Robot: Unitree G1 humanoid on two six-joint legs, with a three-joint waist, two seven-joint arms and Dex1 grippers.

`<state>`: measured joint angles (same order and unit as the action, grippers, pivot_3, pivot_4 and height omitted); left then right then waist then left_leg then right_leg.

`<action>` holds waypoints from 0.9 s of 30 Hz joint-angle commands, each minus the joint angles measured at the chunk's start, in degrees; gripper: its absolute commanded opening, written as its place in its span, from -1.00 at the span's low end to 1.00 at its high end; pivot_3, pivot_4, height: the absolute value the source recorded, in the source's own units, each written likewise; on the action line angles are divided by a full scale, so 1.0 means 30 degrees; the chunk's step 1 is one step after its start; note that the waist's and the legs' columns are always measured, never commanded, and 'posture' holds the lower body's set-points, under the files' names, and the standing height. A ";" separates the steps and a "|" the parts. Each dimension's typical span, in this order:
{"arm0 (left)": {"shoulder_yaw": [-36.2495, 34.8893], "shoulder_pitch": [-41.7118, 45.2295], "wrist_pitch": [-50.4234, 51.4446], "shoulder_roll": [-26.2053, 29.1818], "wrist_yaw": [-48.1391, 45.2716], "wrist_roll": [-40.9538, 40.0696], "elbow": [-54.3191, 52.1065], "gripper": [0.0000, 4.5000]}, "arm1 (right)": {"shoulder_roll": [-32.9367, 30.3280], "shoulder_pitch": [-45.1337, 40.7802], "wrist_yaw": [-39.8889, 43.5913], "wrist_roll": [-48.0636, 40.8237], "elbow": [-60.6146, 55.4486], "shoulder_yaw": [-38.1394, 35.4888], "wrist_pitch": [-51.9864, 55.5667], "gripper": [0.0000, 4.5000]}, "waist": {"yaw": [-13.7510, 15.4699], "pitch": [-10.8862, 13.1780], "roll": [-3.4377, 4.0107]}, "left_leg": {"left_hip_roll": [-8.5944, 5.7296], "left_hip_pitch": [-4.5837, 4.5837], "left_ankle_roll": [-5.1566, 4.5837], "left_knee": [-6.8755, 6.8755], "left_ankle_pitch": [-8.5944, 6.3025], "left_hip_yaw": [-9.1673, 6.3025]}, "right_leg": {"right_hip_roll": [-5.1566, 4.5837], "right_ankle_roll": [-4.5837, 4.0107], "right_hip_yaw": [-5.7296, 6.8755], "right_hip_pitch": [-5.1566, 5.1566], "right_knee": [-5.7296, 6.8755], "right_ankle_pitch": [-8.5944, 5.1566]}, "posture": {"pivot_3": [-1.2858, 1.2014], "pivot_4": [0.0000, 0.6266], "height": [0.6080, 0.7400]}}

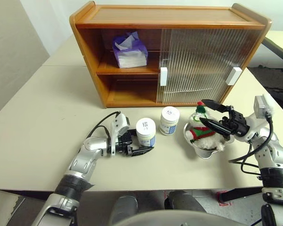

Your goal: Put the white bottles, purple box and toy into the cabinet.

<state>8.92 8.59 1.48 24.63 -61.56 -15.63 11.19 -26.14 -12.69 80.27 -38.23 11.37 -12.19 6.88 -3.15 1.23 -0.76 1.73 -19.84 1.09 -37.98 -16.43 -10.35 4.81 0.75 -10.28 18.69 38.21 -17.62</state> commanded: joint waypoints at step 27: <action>-0.3192 0.8063 0.0206 -0.2661 1.0829 0.2968 0.8558 0.40 | 0.0500 0.0617 -0.0448 -0.0181 -0.0928 0.0519 0.0472 1.00 | 0.0092 0.0204 -0.0185 | -0.0037 -0.0007 0.0184 -0.0002 0.0120 -0.0001 | -0.0006 0.0173 -0.0034 -0.0029 -0.0053 0.0128 | -0.08 -0.84 1.00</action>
<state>-1.18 30.58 2.17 17.32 -30.21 -7.99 34.55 -24.75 -11.04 79.19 -38.28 9.48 -10.84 7.94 -2.87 1.84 -1.31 1.62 -19.85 1.62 -37.99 -16.07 -10.35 4.80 1.30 -10.37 18.60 38.06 -17.25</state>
